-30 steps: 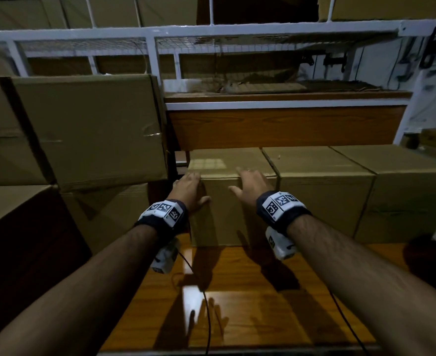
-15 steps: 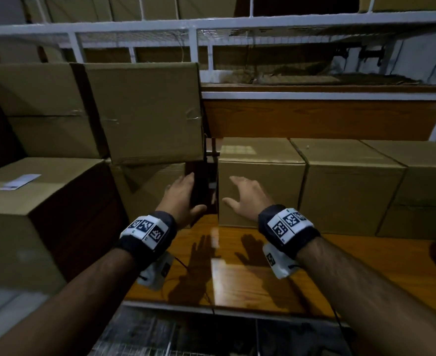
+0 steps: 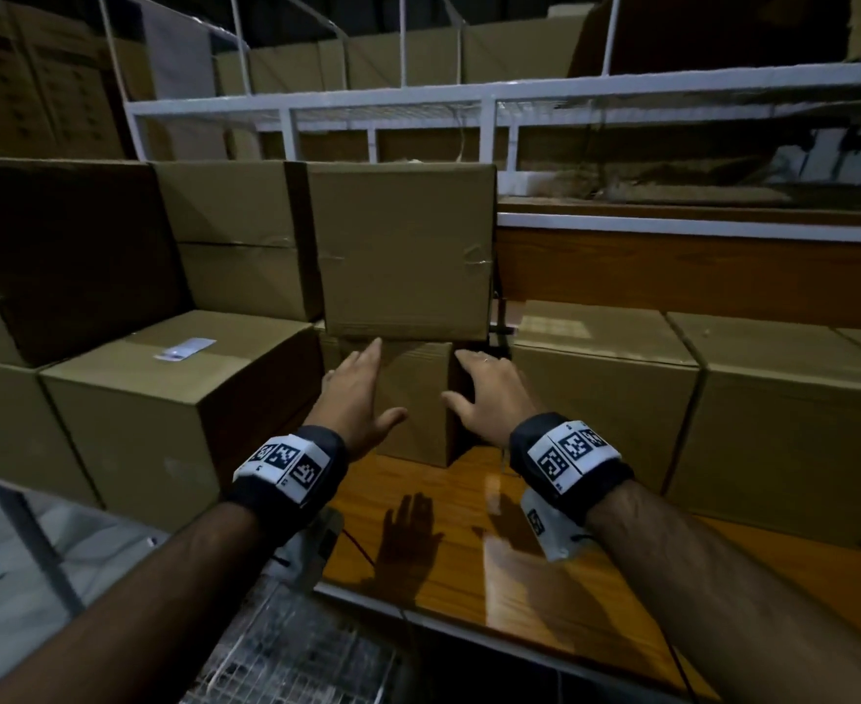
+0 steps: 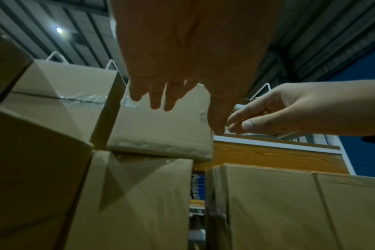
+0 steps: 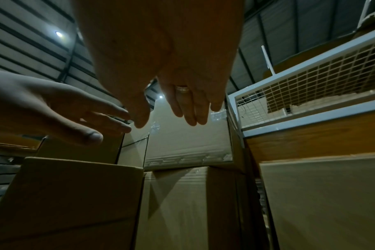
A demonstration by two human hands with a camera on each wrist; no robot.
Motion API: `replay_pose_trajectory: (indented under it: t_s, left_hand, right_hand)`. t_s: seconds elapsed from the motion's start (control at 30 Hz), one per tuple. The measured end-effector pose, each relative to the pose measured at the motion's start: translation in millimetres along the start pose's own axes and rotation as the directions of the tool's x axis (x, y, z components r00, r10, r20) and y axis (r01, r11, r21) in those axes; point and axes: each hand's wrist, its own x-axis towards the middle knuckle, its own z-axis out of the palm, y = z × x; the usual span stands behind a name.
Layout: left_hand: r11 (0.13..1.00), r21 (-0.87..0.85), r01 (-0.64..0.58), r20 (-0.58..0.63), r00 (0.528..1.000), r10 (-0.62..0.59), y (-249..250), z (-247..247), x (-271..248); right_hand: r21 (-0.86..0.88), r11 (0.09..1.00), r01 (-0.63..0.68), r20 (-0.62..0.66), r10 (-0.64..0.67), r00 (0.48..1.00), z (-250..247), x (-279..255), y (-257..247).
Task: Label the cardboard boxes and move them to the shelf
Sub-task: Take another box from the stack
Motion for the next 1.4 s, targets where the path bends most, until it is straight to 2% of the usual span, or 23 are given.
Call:
replay_pose_trajectory:
  t_s: [0.13, 0.3, 0.37, 0.47, 0.6, 0.7, 0.8, 0.87, 1.13, 1.4]
  left_hand:
    - [0.997, 0.039, -0.069, -0.049, 0.996, 0.070, -14.9, -34.2, 37.8]
    - [0.964, 0.212, -0.161, -0.142, 0.971, 0.193, -24.9, -84.6, 101.0]
    - [0.946, 0.273, -0.174, -0.178, 0.957, 0.228, -27.4, -99.5, 127.0]
    - [0.944, 0.274, -0.183, -0.281, 0.924, 0.261, -32.0, -116.8, 163.4]
    - [0.939, 0.304, -0.159, -0.339, 0.903, 0.263, -37.1, -127.8, 201.6]
    - [0.936, 0.304, -0.180, -0.291, 0.917, 0.271, -38.9, -128.3, 220.4]
    - [0.943, 0.295, -0.157, -0.203, 0.954, 0.223, -33.6, -128.1, 230.4]
    - [0.947, 0.280, -0.159, -0.176, 0.961, 0.213, -31.6, -126.2, 237.3]
    - [0.929, 0.320, -0.185, -0.186, 0.949, 0.253, -29.4, -127.4, 259.9]
    - [0.954, 0.277, -0.112, -0.183, 0.969, 0.167, -12.7, -115.1, 252.7]
  right_hand:
    - [-0.019, 1.000, -0.018, -0.135, 0.016, 0.991, -20.3, 39.8, -24.8]
    - [-0.093, 0.995, -0.036, -0.274, 0.009, 0.962, -52.5, 106.7, -49.6]
    - [-0.110, 0.993, -0.051, -0.325, 0.012, 0.946, -63.9, 130.6, -53.2]
    - [-0.137, 0.986, -0.091, -0.398, 0.029, 0.917, -81.2, 156.2, -50.6]
    - [-0.293, 0.941, -0.167, -0.434, 0.025, 0.901, -93.6, 181.2, -39.8]
    - [-0.331, 0.922, -0.202, -0.391, 0.061, 0.919, -98.0, 197.9, -32.3]
    - [-0.320, 0.924, -0.209, -0.318, 0.103, 0.943, -101.4, 211.7, -21.3]
    - [-0.319, 0.927, -0.198, -0.277, 0.108, 0.955, -100.8, 220.0, -14.0]
    - [-0.278, 0.954, -0.116, -0.208, 0.058, 0.976, -97.3, 231.6, -2.8]
    - [-0.320, 0.943, -0.092, -0.218, 0.021, 0.976, -91.9, 230.8, -0.8]
